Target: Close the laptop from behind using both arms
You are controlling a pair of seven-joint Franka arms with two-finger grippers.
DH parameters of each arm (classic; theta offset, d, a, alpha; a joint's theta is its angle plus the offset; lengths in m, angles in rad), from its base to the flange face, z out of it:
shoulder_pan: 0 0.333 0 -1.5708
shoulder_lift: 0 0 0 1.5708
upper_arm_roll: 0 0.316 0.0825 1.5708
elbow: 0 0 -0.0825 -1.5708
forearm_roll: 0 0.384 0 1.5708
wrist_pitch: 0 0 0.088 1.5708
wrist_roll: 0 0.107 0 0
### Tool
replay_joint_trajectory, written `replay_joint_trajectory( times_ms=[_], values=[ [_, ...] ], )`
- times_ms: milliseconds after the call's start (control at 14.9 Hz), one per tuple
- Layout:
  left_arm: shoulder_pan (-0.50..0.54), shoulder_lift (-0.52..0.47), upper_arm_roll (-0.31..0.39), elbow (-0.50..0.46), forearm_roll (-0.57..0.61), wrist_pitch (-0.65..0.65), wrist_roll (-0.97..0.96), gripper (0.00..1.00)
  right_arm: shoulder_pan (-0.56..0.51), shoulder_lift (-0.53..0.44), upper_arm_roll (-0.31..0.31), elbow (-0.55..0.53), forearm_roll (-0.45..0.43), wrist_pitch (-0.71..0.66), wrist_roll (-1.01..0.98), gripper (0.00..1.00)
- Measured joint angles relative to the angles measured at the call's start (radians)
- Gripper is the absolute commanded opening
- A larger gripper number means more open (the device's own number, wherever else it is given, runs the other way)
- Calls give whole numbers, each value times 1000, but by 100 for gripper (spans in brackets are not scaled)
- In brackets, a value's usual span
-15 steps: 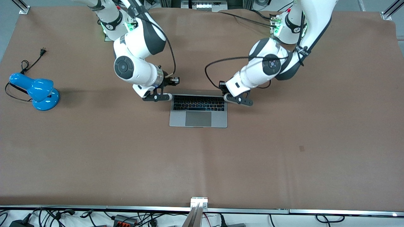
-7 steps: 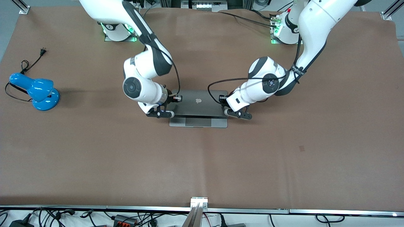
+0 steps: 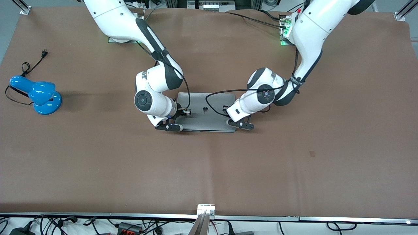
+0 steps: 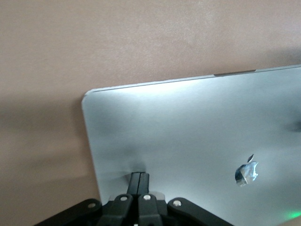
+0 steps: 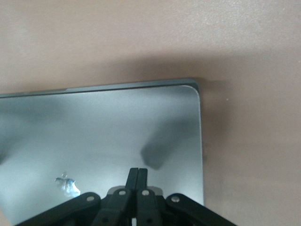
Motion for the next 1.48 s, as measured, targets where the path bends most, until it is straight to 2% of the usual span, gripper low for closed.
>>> replay_joint_trajectory(
  times_ms=[403, 604, 872, 1074, 1342, 1477],
  values=[
    [-1, 24, 14, 31, 2, 23, 0, 0, 3, 25, 0, 5, 0, 25, 0, 0],
    [0, -2, 14, 56, 3, -42, 0, 0, 3, 25, 0, 5, 0, 25, 0, 0],
    [27, -161, 15, 79, 3, -256, -1, 0, 4, 23, -12, 20, 0, 26, 0, 0],
    [98, -311, 16, 80, 6, -476, 8, 0, 4, -19, -61, 48, -5, -7, -1, 0],
    [202, -487, 17, 83, 8, -679, 22, 0, 1, -126, -163, 118, -100, -217, -3, 0],
    [258, -549, 17, 118, 8, -769, 27, 0, -3, -169, -219, 183, -156, -346, -10, 0]
  ],
)
